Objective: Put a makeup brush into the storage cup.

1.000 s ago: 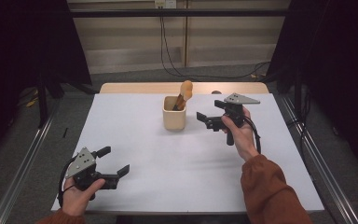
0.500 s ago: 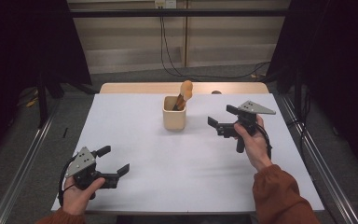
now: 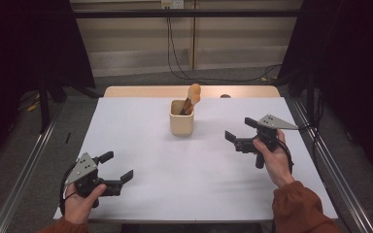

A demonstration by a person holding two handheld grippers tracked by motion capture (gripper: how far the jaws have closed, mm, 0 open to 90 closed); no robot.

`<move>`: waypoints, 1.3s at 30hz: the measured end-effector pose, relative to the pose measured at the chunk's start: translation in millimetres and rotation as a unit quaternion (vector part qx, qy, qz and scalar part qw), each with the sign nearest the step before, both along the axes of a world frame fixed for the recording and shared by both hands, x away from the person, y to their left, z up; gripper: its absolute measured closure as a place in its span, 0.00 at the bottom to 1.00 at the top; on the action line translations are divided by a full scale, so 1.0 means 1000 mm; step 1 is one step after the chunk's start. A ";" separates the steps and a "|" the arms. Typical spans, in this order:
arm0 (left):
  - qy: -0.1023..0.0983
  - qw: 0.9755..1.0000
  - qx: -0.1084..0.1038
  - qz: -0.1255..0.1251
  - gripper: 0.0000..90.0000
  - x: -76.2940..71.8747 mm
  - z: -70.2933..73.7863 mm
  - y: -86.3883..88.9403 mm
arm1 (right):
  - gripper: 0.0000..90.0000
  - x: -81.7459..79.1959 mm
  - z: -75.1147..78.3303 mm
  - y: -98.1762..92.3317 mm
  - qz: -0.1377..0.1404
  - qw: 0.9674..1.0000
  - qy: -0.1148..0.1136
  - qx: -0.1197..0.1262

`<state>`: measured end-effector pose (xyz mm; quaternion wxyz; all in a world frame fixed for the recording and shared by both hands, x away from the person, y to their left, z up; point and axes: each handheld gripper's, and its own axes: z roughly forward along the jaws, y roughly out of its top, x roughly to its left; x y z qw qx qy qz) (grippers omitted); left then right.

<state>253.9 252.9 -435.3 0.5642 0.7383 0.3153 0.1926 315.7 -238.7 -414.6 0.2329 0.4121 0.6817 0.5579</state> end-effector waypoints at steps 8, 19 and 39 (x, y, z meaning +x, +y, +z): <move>-0.006 1.000 0.009 -0.004 0.04 -0.003 0.001 -0.001 | 0.01 -0.014 -0.003 -0.014 -0.007 1.000 0.002 -0.005; -0.008 1.000 0.010 0.002 0.04 -0.006 0.001 0.000 | 0.01 -0.034 -0.014 -0.030 -0.016 1.000 0.007 -0.008; -0.009 1.000 0.020 0.001 0.03 -0.011 0.001 0.000 | 0.01 -0.067 -0.026 -0.048 -0.029 0.999 0.013 -0.010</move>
